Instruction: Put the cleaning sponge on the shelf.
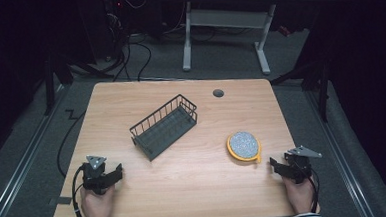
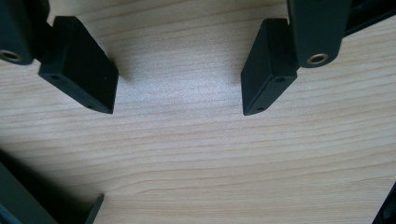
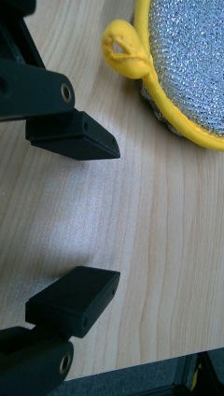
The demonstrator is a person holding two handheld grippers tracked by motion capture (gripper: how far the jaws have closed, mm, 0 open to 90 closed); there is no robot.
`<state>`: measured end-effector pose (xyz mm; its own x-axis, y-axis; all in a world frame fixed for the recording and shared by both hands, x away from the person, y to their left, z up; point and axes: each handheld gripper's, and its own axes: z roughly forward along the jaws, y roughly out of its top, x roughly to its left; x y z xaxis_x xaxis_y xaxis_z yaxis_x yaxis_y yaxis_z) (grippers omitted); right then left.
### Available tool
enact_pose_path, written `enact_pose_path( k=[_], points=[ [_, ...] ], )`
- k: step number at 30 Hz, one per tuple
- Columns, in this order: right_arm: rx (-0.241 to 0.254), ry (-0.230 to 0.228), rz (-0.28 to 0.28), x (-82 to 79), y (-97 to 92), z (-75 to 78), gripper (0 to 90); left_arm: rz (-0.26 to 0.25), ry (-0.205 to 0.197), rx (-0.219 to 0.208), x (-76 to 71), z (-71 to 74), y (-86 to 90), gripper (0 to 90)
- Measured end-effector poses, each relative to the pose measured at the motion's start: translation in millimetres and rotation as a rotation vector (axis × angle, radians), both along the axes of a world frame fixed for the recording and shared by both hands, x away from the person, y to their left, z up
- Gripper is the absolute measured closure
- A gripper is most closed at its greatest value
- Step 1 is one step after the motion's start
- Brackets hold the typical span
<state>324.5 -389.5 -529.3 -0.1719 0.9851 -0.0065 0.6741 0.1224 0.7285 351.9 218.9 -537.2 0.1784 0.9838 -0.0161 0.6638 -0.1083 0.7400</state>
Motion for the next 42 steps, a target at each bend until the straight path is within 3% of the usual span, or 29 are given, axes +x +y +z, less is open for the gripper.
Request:
enact_pose_path(
  k=[12, 18, 24, 28, 34, 36, 42],
  points=[
    [-0.008, 0.002, 0.002, 0.1, 0.5, 0.1, 34.8, -0.032, 0.002, -0.001, 1.2, -0.3, 0.8, 24.5],
    [-0.006, 0.001, 0.006, 0.2, 0.6, 0.0, 34.1, -0.03, 0.007, -0.004, 1.3, 1.2, 1.8, 30.0],
    [-0.012, 0.0, 0.015, 0.5, 0.3, 0.0, 33.7, -0.035, 0.021, -0.049, 1.3, 4.2, 1.5, 31.4],
    [-0.011, 0.0, 0.016, 0.4, 0.3, 0.0, 33.6, -0.045, 0.032, -0.085, 0.4, 11.9, -0.5, 32.7],
    [-0.007, 0.003, 0.012, 0.2, 0.7, 0.1, 33.6, -0.077, 0.027, -0.083, 1.2, 26.5, -6.9, 34.0],
    [-0.007, 0.003, 0.012, 0.2, 0.8, 0.0, 33.6, -0.098, 0.04, -0.102, 2.5, 30.8, -8.6, 34.8],
    [-0.008, 0.003, 0.013, 0.1, 0.9, 0.0, 33.5, -0.117, 0.03, -0.13, 2.3, 45.0, -13.7, 34.1]
  ],
)
